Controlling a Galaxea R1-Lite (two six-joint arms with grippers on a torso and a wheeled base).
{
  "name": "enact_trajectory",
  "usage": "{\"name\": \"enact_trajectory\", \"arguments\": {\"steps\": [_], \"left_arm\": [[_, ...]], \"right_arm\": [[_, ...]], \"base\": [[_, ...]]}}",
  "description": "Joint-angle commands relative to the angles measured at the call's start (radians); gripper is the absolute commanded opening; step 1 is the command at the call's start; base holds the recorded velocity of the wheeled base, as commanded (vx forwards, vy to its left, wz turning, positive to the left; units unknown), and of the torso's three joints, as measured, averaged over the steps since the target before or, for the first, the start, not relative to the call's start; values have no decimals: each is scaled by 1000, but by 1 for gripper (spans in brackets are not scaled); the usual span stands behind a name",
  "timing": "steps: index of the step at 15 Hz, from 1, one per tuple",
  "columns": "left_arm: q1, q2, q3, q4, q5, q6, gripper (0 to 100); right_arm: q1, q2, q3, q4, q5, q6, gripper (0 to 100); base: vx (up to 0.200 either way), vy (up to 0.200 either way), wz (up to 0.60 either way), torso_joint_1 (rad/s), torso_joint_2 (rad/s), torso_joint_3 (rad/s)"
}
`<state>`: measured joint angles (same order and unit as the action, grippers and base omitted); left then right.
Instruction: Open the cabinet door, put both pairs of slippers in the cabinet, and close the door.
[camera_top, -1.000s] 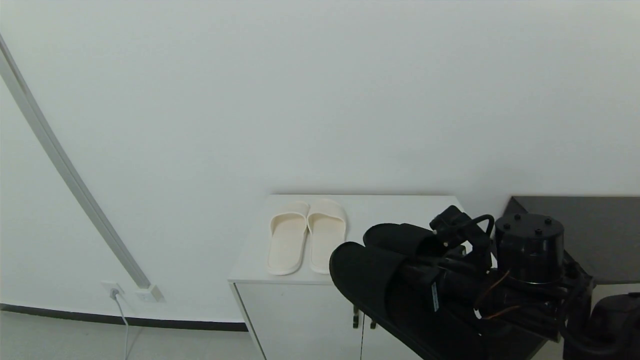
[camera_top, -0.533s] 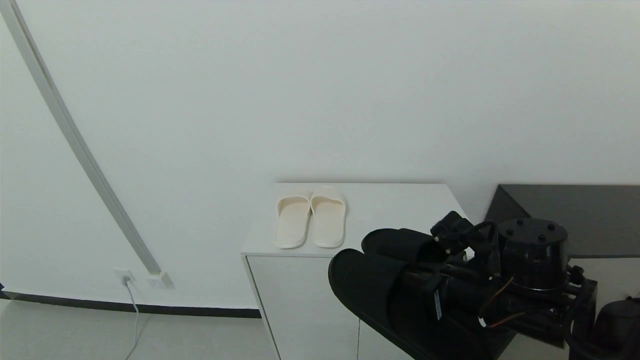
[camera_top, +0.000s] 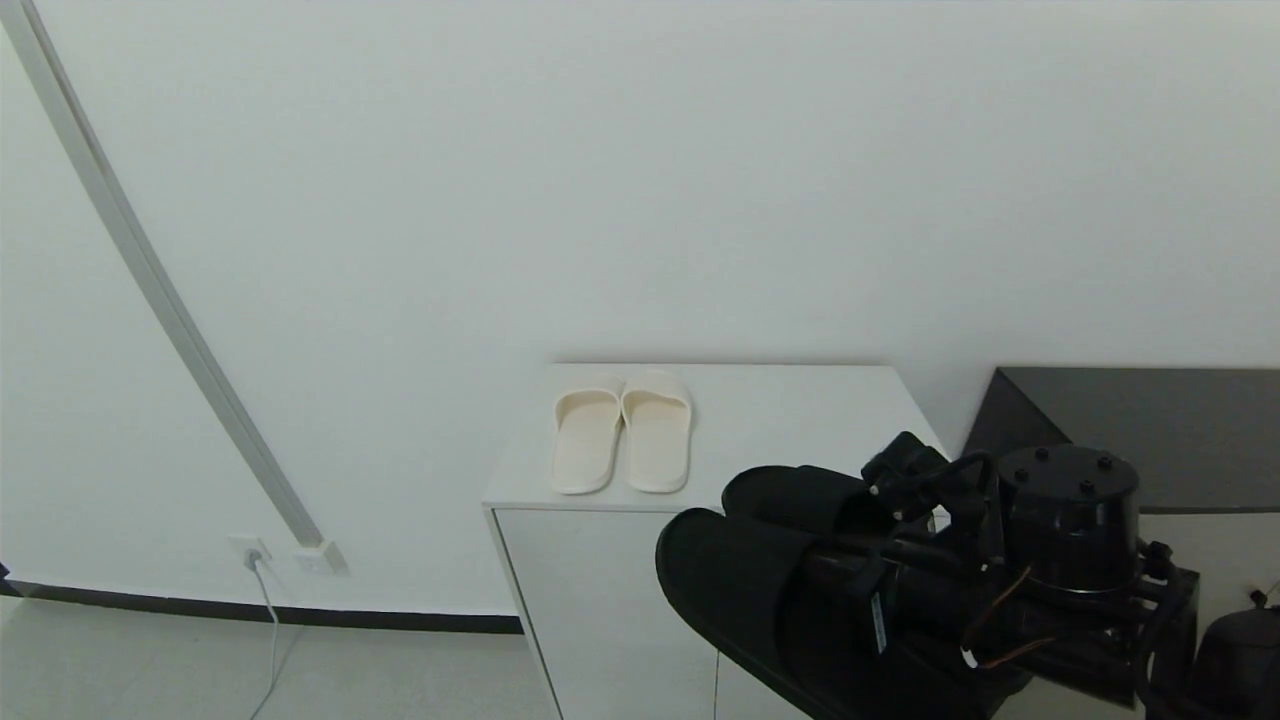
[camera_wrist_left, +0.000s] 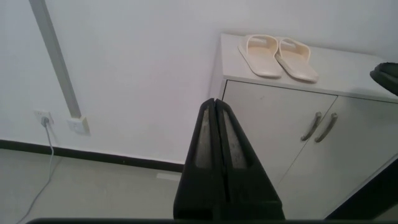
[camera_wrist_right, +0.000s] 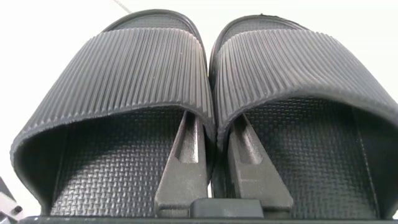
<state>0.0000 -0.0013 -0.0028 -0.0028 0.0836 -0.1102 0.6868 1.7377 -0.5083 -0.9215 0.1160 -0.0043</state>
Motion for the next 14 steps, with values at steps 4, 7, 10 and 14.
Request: {"name": "enact_trajectory", "arguments": {"steps": [4,7,10,14], "left_arm": [[0,1,1,0,1,0,0],[0,1,1,0,1,0,0],[0,1,0,0,1,0,0],[0,1,0,0,1,1,0]], "right_arm": [[16,-6,17,0,1,0,0],[33,-23,50,0,-1,0,0],[39,-24,50,0,-1,0,0],[40,-26,83,-48,-2,-2,0]], "base": [[0,0,0,0,0,0],[0,0,0,-133,299,155],[0,0,0,-147,336,180],[0,0,0,-155,353,188]]}}
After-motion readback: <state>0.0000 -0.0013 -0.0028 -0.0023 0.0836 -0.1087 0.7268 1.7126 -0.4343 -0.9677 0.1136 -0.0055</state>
